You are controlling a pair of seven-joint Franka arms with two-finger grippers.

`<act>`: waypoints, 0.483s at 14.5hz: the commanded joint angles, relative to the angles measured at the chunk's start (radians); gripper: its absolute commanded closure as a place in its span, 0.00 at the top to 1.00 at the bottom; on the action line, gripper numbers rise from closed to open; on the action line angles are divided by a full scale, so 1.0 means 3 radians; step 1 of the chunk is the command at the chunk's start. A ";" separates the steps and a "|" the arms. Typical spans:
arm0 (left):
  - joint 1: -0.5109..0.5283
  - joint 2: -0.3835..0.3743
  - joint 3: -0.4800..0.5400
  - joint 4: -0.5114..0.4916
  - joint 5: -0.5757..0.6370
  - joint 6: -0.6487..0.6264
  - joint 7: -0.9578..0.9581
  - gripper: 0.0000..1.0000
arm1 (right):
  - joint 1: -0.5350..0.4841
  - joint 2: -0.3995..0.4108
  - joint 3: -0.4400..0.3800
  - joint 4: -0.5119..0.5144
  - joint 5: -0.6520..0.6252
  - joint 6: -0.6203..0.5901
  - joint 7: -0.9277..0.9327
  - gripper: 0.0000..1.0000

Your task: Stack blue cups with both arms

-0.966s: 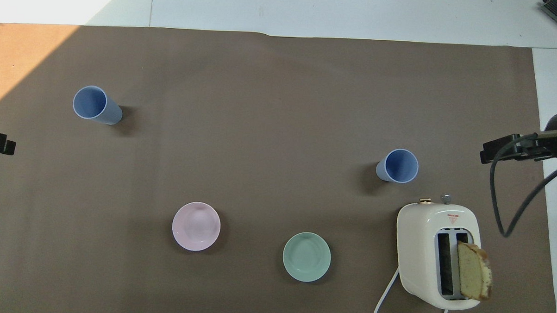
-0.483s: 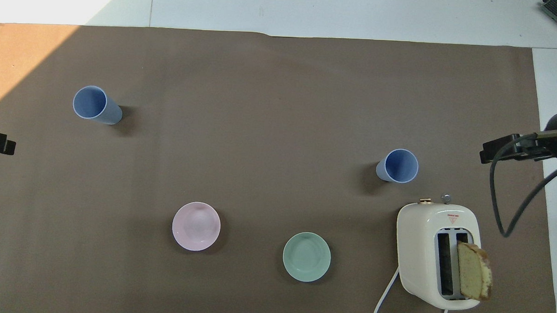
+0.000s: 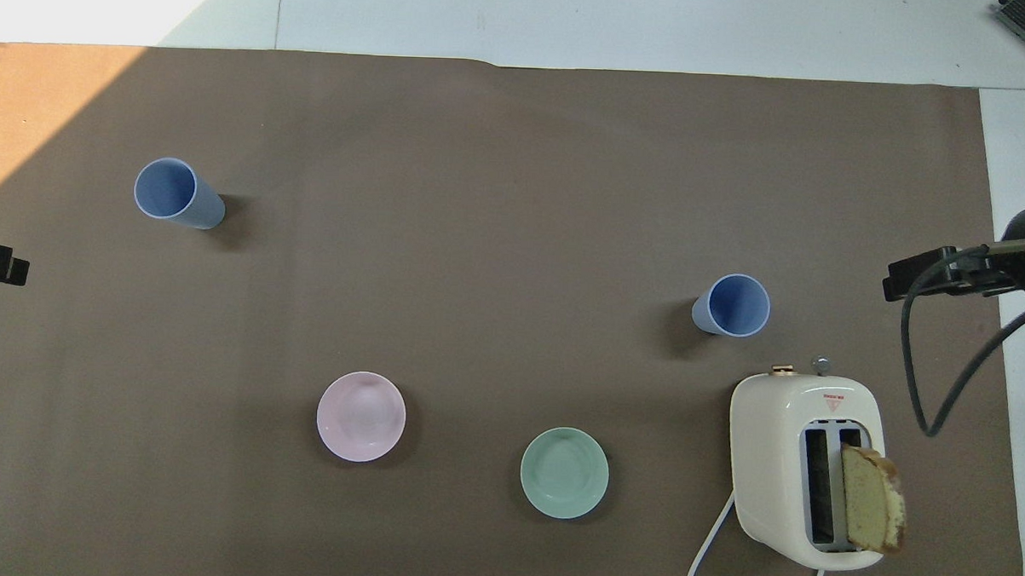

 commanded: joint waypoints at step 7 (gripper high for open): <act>0.0021 -0.0028 -0.0008 -0.0012 0.0031 -0.0082 -0.0023 1.00 | -0.0024 -0.0019 0.0014 -0.0032 0.0069 0.0043 0.0049 1.00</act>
